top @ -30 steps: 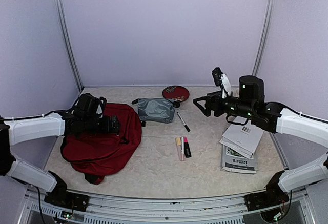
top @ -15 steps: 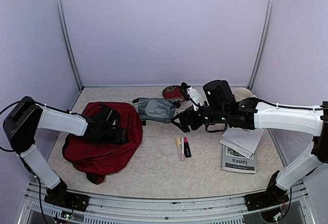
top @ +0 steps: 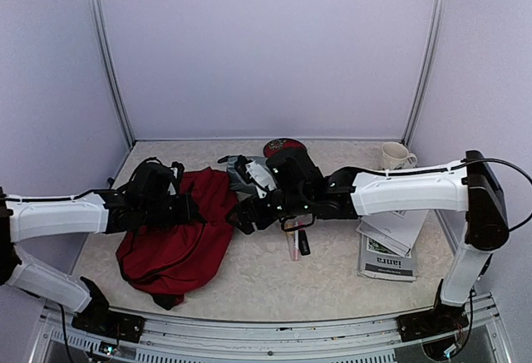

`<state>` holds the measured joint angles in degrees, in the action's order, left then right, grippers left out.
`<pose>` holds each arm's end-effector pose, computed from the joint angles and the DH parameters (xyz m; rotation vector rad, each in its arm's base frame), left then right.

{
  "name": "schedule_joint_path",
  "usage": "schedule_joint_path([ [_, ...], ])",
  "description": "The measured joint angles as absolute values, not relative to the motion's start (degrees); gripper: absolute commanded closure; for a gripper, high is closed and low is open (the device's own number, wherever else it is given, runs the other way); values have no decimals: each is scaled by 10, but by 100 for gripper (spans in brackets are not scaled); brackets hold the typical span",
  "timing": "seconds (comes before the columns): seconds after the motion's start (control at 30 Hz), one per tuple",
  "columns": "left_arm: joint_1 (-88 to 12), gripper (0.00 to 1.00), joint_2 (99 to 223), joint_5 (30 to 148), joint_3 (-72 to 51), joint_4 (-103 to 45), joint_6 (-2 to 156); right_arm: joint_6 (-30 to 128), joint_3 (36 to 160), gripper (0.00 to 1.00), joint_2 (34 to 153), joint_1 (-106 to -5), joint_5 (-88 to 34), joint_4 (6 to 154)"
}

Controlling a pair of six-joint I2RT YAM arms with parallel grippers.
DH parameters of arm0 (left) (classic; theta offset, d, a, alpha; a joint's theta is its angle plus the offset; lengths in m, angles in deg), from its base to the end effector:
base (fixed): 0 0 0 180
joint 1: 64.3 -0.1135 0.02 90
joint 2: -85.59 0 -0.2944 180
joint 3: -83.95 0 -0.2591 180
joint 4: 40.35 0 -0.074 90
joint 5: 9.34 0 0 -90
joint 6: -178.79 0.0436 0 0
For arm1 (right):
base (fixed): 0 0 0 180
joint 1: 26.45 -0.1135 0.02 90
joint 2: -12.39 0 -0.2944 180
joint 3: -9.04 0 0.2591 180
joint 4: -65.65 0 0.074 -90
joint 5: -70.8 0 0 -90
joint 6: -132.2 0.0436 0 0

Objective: Pack the student bag
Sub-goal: Pass from the left arm to the right

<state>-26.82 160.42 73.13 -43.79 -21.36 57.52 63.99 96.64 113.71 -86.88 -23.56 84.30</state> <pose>0.2177 -0.1597 0.2204 0.0574 2.3332 -0.4658 0.2087 0.3745 0.2778 -0.7986 2.1338 0.8892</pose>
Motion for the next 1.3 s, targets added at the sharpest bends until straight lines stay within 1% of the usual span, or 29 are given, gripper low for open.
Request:
schedule_joint_path([
  [0.17,-230,100,1509,700,-437,-209,545,683,1036,0,1215,-883,-255,837],
  [0.43,-153,100,1430,591,-437,-210,530,729,1057,0,1241,-881,-314,778],
  [0.47,-145,100,1425,580,-437,-211,529,732,1057,2,1242,-881,-323,770],
  [0.53,-127,100,1412,558,-439,-218,528,736,1057,13,1243,-881,-341,752],
  [0.6,-109,100,1399,537,-443,-229,527,742,1057,31,1243,-881,-362,740],
  [0.73,-66,100,1373,491,-448,-252,533,750,1056,56,1243,-881,-402,724],
  [0.77,-56,100,1367,480,-448,-259,537,752,1055,64,1243,-881,-410,720],
  [0.8,-50,100,1363,472,-448,-264,543,747,1055,73,1243,-881,-415,717],
  [0.83,-46,100,1359,467,-449,-269,546,746,1054,87,1242,-881,-420,715],
  [0.87,-43,100,1354,461,-452,-275,549,744,1051,99,1240,-881,-423,714],
  [0.9,-41,100,1346,457,-457,-282,552,738,1047,100,1238,-880,-426,714],
  [1.03,-35,100,1311,447,-488,-308,560,725,1027,100,1215,-874,-428,728],
  [1.2,-19,100,1273,443,-521,-325,563,707,985,100,1153,-852,-419,749],
  [1.23,-13,100,1268,440,-527,-329,564,703,978,98,1141,-845,-418,751],
  [1.3,-2,100,1258,429,-539,-336,567,693,973,86,1120,-840,-410,761],
])
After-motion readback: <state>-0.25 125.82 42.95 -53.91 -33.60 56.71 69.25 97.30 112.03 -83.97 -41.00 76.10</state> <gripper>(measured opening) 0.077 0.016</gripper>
